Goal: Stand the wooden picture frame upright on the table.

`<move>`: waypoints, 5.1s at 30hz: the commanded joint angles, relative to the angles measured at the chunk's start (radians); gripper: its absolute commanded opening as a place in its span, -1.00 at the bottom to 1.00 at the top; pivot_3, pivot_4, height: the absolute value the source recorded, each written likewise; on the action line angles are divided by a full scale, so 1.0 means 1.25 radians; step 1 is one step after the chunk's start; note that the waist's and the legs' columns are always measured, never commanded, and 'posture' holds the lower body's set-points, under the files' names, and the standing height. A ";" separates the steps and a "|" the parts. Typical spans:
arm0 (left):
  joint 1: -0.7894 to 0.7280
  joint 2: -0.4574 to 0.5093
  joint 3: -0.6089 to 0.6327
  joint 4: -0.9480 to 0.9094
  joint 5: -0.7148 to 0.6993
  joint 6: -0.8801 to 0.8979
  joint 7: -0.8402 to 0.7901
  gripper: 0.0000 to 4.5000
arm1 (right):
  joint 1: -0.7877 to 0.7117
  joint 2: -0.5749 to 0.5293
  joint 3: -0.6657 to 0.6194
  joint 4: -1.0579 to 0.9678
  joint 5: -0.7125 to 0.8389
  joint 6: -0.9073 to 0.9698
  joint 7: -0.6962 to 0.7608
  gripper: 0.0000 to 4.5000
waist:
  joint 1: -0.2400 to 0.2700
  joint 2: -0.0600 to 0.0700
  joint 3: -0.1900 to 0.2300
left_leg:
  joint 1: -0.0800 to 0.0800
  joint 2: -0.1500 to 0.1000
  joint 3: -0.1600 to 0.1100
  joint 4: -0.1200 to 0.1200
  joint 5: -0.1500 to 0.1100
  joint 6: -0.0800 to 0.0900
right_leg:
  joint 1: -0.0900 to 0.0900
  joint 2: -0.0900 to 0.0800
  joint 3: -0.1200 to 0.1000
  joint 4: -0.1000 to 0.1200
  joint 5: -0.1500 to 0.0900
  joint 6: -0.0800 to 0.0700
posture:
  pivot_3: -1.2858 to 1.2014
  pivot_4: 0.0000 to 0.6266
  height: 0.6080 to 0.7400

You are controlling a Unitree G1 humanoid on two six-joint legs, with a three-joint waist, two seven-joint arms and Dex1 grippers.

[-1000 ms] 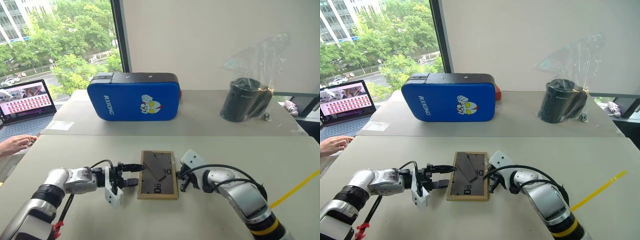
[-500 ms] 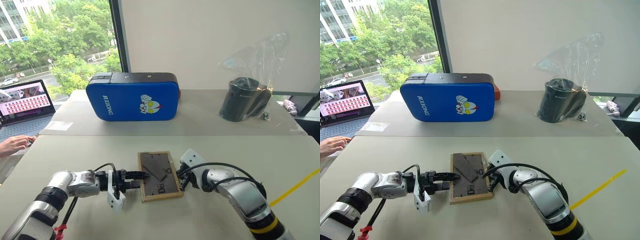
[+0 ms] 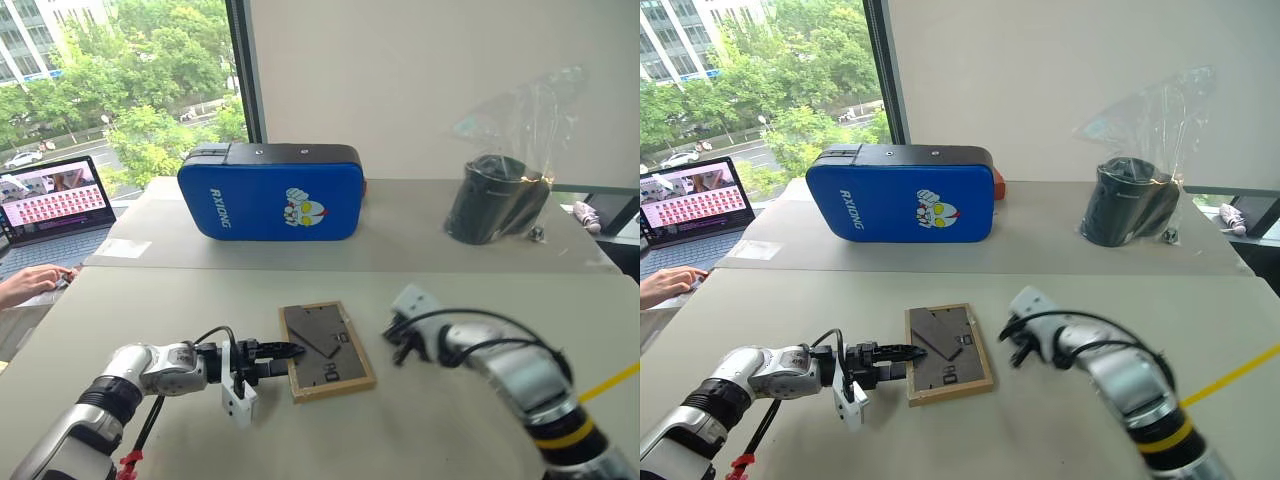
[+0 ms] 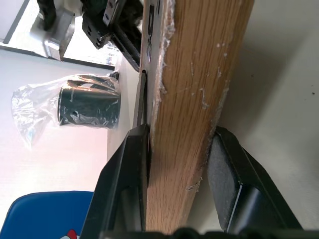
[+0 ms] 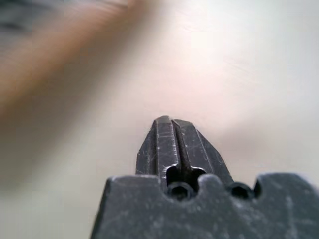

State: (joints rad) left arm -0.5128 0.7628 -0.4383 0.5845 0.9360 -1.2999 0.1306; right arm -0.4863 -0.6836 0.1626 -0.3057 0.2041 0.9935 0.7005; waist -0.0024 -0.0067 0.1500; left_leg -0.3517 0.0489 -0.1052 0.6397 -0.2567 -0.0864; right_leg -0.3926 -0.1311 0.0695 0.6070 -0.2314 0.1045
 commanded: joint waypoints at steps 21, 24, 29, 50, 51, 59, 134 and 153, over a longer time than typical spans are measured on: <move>0.074 0.011 -0.052 -0.018 0.039 0.034 0.001 -0.45 | -0.277 0.226 0.184 0.329 0.213 0.033 0.341 0.99 | -0.010 0.002 0.001 | -0.001 0.000 -0.001 -0.001 0.000 0.000 | -0.003 0.000 0.000 0.003 0.000 -0.001 | 0.03 -0.52 1.00; 0.078 0.012 -0.050 -0.021 0.039 0.040 0.002 -0.45 | -0.277 0.239 0.141 0.285 0.260 0.063 0.351 0.99 | -0.010 0.002 0.001 | -0.001 0.000 -0.001 -0.002 0.000 0.000 | -0.003 0.000 0.000 0.003 0.000 -0.001 | 0.03 -0.52 1.00; 0.082 0.009 -0.052 -0.021 0.040 0.044 0.001 -0.45 | -0.279 0.244 0.037 0.231 0.337 0.102 0.331 0.99 | -0.009 0.002 0.001 | -0.003 0.000 -0.001 -0.003 0.000 0.000 | -0.006 0.000 0.000 0.003 0.000 -0.001 | 0.03 -0.52 1.00; 0.069 0.009 -0.045 -0.026 -0.056 0.040 -0.084 -0.45 | -0.003 -0.063 -0.009 0.279 -0.031 -0.593 0.214 0.99 | -0.002 0.001 0.002 | -0.005 0.000 -0.001 -0.006 0.001 -0.001 | -0.009 0.000 0.000 0.000 -0.001 -0.001 | 0.03 -0.52 1.00; 0.069 0.009 -0.044 -0.024 -0.069 0.037 -0.089 -0.45 | 0.023 -0.074 -0.007 0.273 -0.054 -0.668 0.215 0.99 | -0.003 0.001 0.002 | -0.005 0.000 -0.001 -0.006 0.001 -0.001 | -0.009 0.000 0.000 0.000 -0.001 -0.001 | 0.03 -0.52 1.00; 0.048 0.026 -0.080 -0.011 -0.450 0.021 -0.251 -0.45 | 0.155 -0.088 0.059 0.119 -0.236 -1.082 0.167 0.99 | -0.015 -0.004 0.006 | -0.005 0.000 -0.001 -0.006 0.002 -0.003 | -0.009 0.000 0.000 0.002 -0.001 0.000 | 0.03 -0.52 1.00; 0.564 -0.169 0.352 -0.764 -0.785 0.805 -0.477 0.78 | -0.338 -0.086 0.062 0.259 0.189 0.081 0.275 0.97 | -0.017 -0.010 0.018 | -0.019 0.000 -0.001 -0.003 0.002 -0.002 | -0.023 0.000 0.000 0.004 0.004 -0.011 | 0.03 -0.52 1.00; 0.606 -0.284 0.414 -0.799 -0.909 1.057 -0.399 0.78 | 0.163 0.194 -0.340 -0.256 0.048 0.092 -0.332 0.97 | -0.014 -0.010 0.017 | -0.019 0.000 -0.002 0.000 0.002 -0.002 | -0.023 0.000 0.000 0.006 0.004 -0.011 | 0.03 -0.52 1.00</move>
State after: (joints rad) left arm 0.2421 0.4305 0.0572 -0.3460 -0.1618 -0.0462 -0.4094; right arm -0.3146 -0.5098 -0.2024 -0.4786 0.3233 1.1418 0.4360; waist -0.0203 -0.0196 0.1715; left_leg -0.3762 0.0483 -0.1071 0.6404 -0.2546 -0.0887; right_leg -0.4219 -0.1311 0.0702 0.6147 -0.2260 0.0906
